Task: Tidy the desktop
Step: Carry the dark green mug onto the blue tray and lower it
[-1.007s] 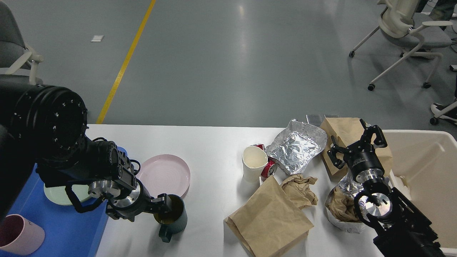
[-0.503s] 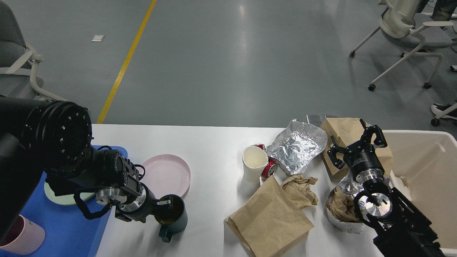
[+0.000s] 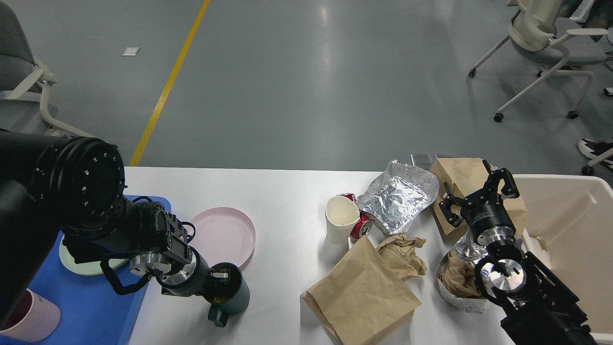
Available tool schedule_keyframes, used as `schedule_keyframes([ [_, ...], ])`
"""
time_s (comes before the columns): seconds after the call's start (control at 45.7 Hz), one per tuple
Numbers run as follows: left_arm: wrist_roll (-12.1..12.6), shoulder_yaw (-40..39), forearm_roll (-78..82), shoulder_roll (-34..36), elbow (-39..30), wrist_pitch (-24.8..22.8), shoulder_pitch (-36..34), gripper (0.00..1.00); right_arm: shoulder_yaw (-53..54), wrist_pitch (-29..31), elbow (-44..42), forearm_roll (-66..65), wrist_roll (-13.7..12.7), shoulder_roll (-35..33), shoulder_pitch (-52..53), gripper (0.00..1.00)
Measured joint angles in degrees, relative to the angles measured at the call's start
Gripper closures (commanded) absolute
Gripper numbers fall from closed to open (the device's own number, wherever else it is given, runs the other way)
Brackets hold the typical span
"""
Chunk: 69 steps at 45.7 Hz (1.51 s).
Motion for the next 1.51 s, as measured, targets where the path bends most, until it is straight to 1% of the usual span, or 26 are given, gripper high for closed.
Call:
schedule_keyframes([
  [0.109,0.0,-0.02,0.02,0.31,-0.44,-0.51,-0.51,1.0,0.0,0.0,0.0,0.0,0.0,0.0,0.0,0.0],
  [0.197,0.05,0.44,0.03,0.67,-0.74,-2.01,-1.93,0.99,0.0,0.0,0.0,0.0,0.01,0.0,0.0,0.0],
  [0.285,0.25,0.94,0.03,1.48,-0.82,-5.28,-4.45,0.99,0.0,0.0,0.0,0.0,0.04,0.0,0.0,0.0],
  [0.372,1.0,1.71,0.03,2.42,-1.32,-9.94,-7.86,1.0,0.0,0.0,-0.06,-0.01,0.05,0.0,0.0,0.0],
  [0.503,1.86,3.58,0.04,3.43,-4.99,-16.97,-16.14,1.0,0.0,0.0,-0.08,0.0,0.04,0.0,0.0,0.0],
  [0.635,1.98,5.5,0.28,5.11,-11.2,-22.02,-27.87,1.0,0.0,0.0,-0.09,0.0,0.03,0.0,0.0,0.0],
  [0.678,2.11,6.15,0.57,5.6,-13.41,-24.12,-32.88,1.0,0.0,0.0,-0.09,0.0,0.01,0.0,0.0,0.0],
  [0.832,2.16,6.85,2.38,5.82,-17.98,-30.31,-45.59,1.0,0.0,0.0,-0.09,0.0,0.0,0.0,0.0,0.0],
  [0.875,2.17,6.9,2.74,5.75,-18.8,-32.07,-48.42,1.0,0.0,0.0,-0.09,0.0,0.0,0.0,0.0,0.0],
  [0.985,2.17,7.07,3.06,6.06,-19.65,-34.76,-52.28,1.0,0.0,0.0,-0.09,0.0,0.0,0.0,0.0,0.0],
  [1.138,1.78,9.73,3.86,8.04,-19.78,-34.94,-53.18,1.0,0.0,0.0,-0.09,0.0,0.0,0.0,0.0,0.0],
  [1.269,1.41,14.34,7.42,11.69,-19.59,-32.32,-52.7,1.0,0.0,0.0,-0.09,0.0,0.0,0.0,0.0,0.0],
  [1.357,0.9,16.2,12.58,17.27,-19.23,-29.95,-51.73,1.0,0.0,0.0,-0.06,0.0,0.0,0.0,0.0,0.0],
  [1.379,0.14,16.64,16.1,20.9,-18.83,-28.61,-50.61,1.0,0.0,0.0,-0.03,0.0,0.0,0.0,0.0,0.0],
  [1.444,-1.28,16.73,20.56,25.16,-18.03,-26.92,-48.47,1.0,0.0,0.0,0.0,0.01,0.0,0.0,0.0,0.0],
  [1.51,-2.82,16.51,25.03,29.81,-16.27,-24.94,-44.38,1.0,0.0,0.0,0.04,-0.01,0.0,0.0,0.0,0.0],
])
